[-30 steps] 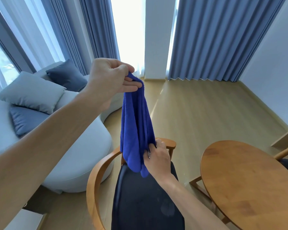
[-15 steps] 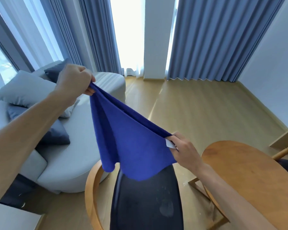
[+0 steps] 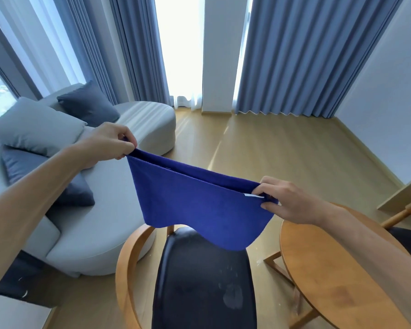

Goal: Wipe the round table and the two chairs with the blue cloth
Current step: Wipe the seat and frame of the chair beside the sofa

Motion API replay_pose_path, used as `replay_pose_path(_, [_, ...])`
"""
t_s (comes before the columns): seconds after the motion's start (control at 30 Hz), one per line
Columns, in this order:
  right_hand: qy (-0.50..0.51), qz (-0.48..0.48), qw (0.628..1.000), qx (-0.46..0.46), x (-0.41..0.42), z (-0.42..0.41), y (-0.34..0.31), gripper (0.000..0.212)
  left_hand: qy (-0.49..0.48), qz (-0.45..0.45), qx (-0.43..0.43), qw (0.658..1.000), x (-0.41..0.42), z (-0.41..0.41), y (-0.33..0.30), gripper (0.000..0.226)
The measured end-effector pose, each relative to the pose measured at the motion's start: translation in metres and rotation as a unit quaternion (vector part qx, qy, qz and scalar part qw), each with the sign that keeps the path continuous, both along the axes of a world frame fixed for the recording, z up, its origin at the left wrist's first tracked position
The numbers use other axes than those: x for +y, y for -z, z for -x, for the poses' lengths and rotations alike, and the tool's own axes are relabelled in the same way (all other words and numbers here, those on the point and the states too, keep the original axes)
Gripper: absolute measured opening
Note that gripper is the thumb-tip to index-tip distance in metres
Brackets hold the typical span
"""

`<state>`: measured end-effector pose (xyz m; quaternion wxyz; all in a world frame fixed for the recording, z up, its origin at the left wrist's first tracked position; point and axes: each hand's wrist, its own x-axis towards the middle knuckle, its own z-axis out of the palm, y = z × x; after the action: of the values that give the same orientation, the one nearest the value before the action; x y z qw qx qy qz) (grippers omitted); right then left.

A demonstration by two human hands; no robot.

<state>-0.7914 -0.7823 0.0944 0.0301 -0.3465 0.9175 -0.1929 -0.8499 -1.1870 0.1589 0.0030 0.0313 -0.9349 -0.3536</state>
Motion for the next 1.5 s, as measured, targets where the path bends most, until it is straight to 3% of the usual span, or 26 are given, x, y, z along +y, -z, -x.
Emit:
replay_pose_path(0.17, [0.009, -0.055, 0.998, 0.023, 0.009, 0.001, -0.008, 0.01, 0.073, 0.105, 0.01, 0.992, 0.003, 0.003, -0.003, 0.047])
replay_pose_path(0.4, [0.033, -0.075, 0.996, 0.023, 0.017, 0.004, -0.013, 0.014, 0.115, 0.139, 0.024, 0.983, 0.005, 0.006, -0.01, 0.061])
replay_pose_path(0.73, [0.052, -0.053, 0.995, 0.067, 0.023, 0.007, -0.013, 0.014, 0.123, 0.141, 0.002, 0.982, -0.004, 0.003, -0.004, 0.039])
replay_pose_path(0.87, [0.031, -0.05, 0.997, 0.04, 0.027, 0.006, -0.015, 0.012, 0.134, 0.159, 0.008, 0.978, -0.007, 0.003, 0.0, 0.033])
replay_pose_path(1.17, [0.004, -0.095, 0.99, 0.102, 0.029, 0.001, -0.015, 0.012, 0.121, 0.174, -0.038, 0.977, -0.013, 0.003, 0.005, 0.033])
replay_pose_path(1.3, [-0.023, -0.141, 0.981, 0.134, 0.028, 0.0, -0.02, 0.021, 0.133, 0.159, -0.078, 0.975, -0.018, 0.003, 0.007, 0.036])
replay_pose_path(1.5, [-0.072, -0.195, 0.975, 0.081, 0.029, -0.002, -0.036, 0.029, 0.075, 0.15, -0.069, 0.983, -0.018, 0.002, 0.017, 0.031])
